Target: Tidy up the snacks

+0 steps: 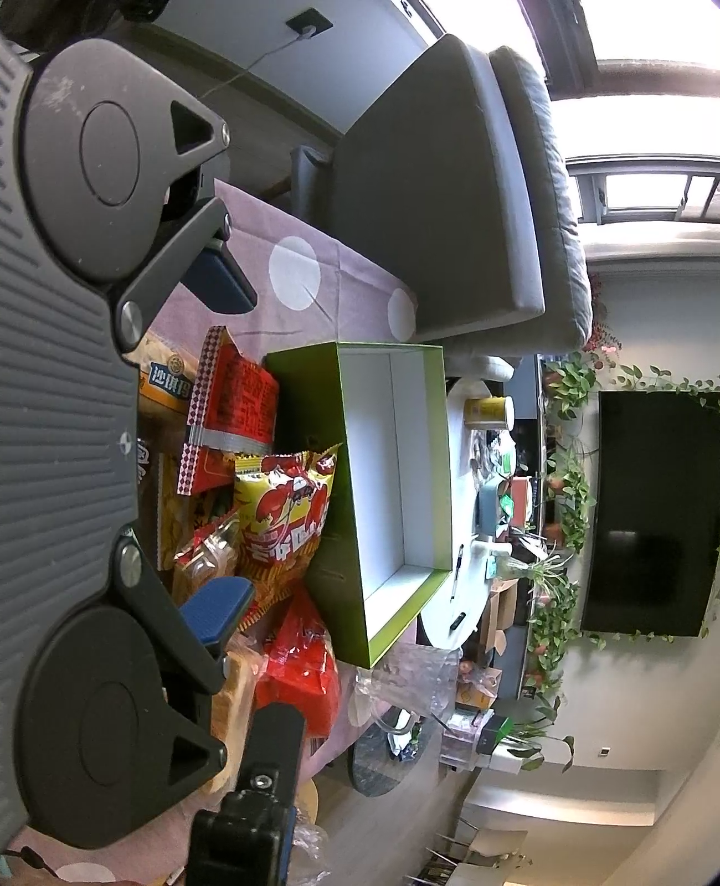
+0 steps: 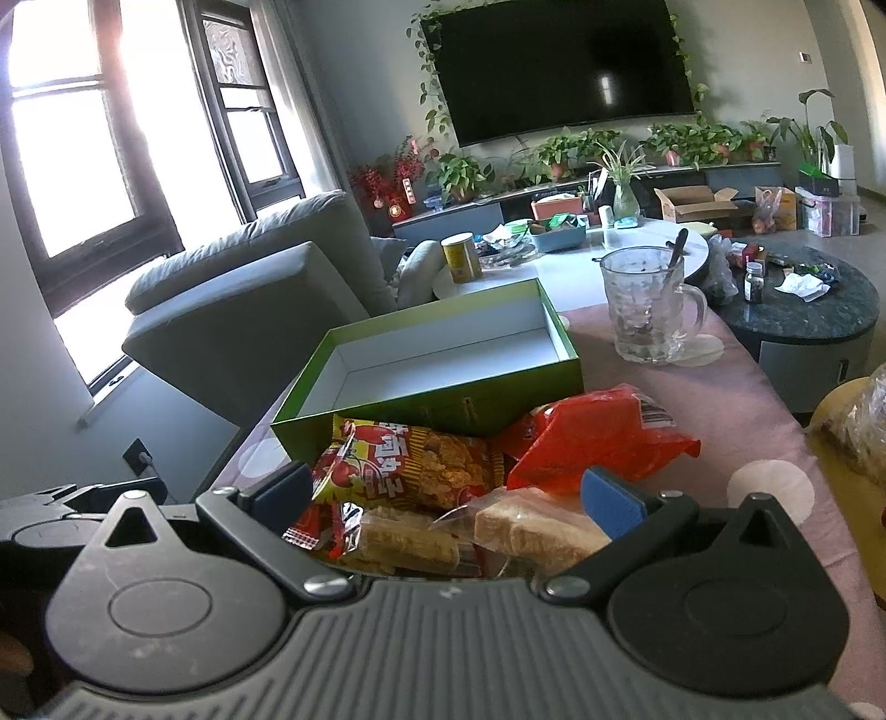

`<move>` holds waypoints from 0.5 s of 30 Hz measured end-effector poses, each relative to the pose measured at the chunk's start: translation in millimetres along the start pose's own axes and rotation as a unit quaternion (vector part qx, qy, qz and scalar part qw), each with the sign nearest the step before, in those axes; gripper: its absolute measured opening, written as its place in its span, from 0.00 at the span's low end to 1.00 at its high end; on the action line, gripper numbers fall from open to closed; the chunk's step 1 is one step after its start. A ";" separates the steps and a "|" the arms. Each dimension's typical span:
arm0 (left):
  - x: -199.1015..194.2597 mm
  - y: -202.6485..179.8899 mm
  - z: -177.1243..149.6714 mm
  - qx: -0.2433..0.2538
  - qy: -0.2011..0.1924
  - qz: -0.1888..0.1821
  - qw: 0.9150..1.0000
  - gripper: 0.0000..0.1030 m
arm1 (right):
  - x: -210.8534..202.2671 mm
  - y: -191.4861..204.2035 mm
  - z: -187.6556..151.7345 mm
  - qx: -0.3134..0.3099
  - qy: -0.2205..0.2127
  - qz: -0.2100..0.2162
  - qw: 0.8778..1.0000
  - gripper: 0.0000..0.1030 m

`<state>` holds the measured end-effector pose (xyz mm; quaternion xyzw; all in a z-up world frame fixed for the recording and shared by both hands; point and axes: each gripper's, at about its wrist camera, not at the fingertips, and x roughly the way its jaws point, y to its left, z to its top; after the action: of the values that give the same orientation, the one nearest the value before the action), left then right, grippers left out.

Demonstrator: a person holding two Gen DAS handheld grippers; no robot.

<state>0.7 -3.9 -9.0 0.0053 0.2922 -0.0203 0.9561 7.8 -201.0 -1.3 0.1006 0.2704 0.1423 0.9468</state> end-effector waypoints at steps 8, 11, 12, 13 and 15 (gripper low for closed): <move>6.5 2.3 1.3 0.000 0.005 0.003 1.000 0.99 | 6.7 -1.3 3.1 0.000 0.007 0.003 1.000 0.76; 9.5 3.5 2.5 0.002 0.005 0.005 1.000 0.98 | 10.1 -3.6 5.6 0.006 0.012 0.004 1.000 0.76; 10.9 3.8 3.2 0.003 0.006 0.005 1.000 0.97 | 11.4 -4.4 6.6 0.009 0.014 0.006 1.000 0.76; 12.3 4.0 3.9 0.005 0.006 0.006 1.000 0.95 | 13.0 -5.3 7.7 0.012 0.017 0.011 1.000 0.76; 15.2 4.6 5.4 0.006 0.008 0.009 1.000 0.94 | 16.3 -6.3 9.9 0.015 0.023 0.021 0.999 0.76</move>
<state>16.4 0.1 -13.0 0.0140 0.2997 -0.0136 0.9538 27.8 -202.8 -2.6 0.1172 0.2918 0.1599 0.9357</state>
